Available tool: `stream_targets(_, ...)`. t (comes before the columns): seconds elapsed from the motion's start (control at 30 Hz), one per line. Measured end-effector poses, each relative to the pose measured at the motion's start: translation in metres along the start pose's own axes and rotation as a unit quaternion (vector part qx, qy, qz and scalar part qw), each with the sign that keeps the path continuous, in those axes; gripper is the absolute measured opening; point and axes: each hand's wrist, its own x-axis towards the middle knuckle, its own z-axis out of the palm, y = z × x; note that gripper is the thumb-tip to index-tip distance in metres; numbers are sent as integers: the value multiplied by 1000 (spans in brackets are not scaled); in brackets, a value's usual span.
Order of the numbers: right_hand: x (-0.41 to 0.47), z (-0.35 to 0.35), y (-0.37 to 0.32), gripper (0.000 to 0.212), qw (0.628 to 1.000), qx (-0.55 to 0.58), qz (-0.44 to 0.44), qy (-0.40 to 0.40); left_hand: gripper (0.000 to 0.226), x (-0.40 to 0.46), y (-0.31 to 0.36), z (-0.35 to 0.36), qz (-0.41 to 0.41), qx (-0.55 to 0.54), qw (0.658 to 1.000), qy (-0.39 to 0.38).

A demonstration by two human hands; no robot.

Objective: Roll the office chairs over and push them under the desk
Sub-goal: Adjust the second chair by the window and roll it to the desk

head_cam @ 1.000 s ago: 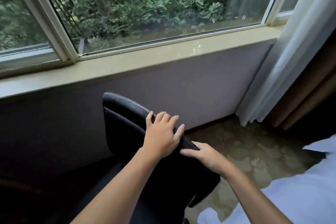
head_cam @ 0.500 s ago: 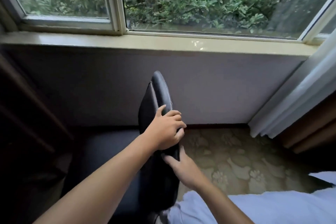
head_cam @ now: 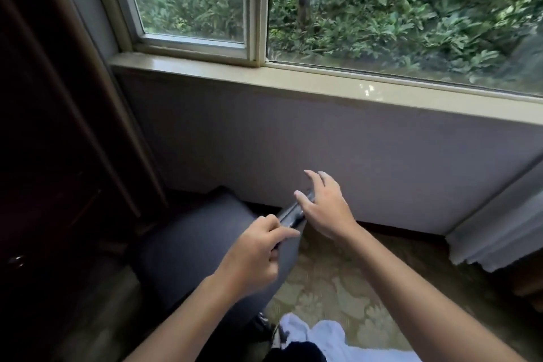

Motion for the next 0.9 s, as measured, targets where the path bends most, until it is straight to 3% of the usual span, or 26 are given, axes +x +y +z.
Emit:
stream_targets(0.1,16,19,-1,52,983,-152,-106,-4,48,-15,-11,-12,-39,43,998,12)
stream_targets(0.2,27,33,-10,35,973,-140,-184,-4,40,-16,-21,-31,-60,98,993,21)
stream_targets(0.27,35,37,-13,35,970,-129,-205,7,42,-13,-27,-39,-115,95,989,24)
stream_targets(0.4,56,40,-7,42,950,-178,-252,-45,57,-10,-37,-30,-230,42,972,2)
stream_targets(0.57,117,43,0,45,927,-170,-323,-90,55,21,-33,-10,-317,46,944,84)
stream_targets(0.7,170,41,11,40,886,-162,-417,-122,54,61,-18,12,-386,131,900,154)
stream_targets(0.9,240,35,10,34,838,-160,-490,-180,54,119,4,44,-478,219,821,224)
